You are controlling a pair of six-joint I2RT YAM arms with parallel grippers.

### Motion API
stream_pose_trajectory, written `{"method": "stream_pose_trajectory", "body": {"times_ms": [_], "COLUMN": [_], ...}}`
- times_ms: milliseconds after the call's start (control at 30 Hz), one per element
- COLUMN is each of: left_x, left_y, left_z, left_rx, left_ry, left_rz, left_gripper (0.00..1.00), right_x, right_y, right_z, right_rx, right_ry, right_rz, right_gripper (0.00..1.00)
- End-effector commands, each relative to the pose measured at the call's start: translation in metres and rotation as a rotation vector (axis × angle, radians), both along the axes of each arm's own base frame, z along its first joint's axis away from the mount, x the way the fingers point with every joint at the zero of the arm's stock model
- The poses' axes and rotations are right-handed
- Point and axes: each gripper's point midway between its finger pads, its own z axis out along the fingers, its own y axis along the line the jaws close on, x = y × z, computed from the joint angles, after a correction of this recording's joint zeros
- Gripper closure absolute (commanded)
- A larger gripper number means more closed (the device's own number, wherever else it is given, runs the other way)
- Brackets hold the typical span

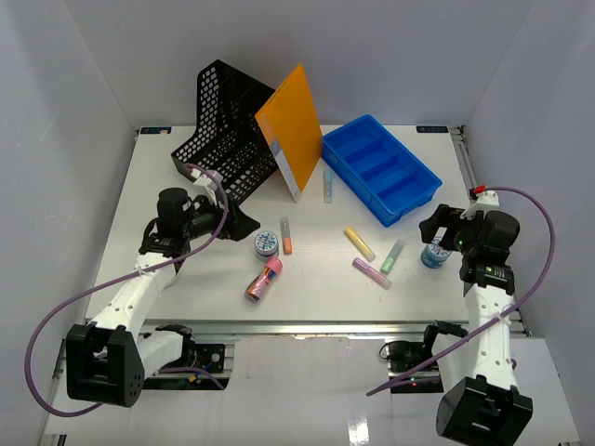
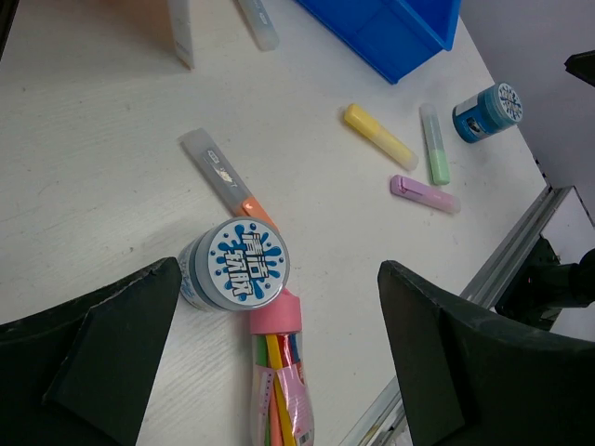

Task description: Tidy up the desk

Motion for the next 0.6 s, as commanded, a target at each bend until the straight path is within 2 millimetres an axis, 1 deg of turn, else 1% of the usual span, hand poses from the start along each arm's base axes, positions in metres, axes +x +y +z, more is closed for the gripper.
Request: {"method": "stream_pose_trajectory", "body": {"times_ms": [0, 67, 133, 167, 233, 300, 567], "left_x": [-0.003, -0.005, -0.006, -0.007, -0.007, -0.010, -0.017], "left_y": [-0.008, -0.011, -0.011, -0.012, -0.012, -0.014, -0.019], "left_z": [0.024, 0.021, 0.019, 0.019, 0.013, 0.012, 0.006], "left_rx": [-0.039, -0.044, -0.038, -0.037, -0.022, -0.021, 0.004], "left_ry": [-0.059, -0.045, -0.039, -0.036, -0.016, -0.010, -0.010], "left_rz": [-0.051, -0.061, -0.052, -0.053, -0.036, -0.033, -0.016], "left_gripper": [0.02, 0.02, 0.02, 0.02, 0.02, 0.02, 0.02], "right_x": [-0.003, -0.015, -0.038, -0.043, -0.052, -0.062, -0.052], "right_y": [0.023, 0.046, 0.078, 0.084, 0.091, 0.100, 0.098], "right_z": [0.020, 0.016, 0.011, 0.012, 0.006, 0.004, 0.005], "right_rx": [-0.086, -0.120, -0.145, -0.126, -0.149, -0.108, -0.072], "right_ry": [-0.139, -0.188, -0.269, -0.280, -0.292, -0.291, -0.259], "right_rz": [0.213, 0.395, 0.655, 0.695, 0.784, 0.852, 0.843], "right_gripper": [0.10, 0.10, 0.10, 0.10, 0.10, 0.10, 0.10]}}
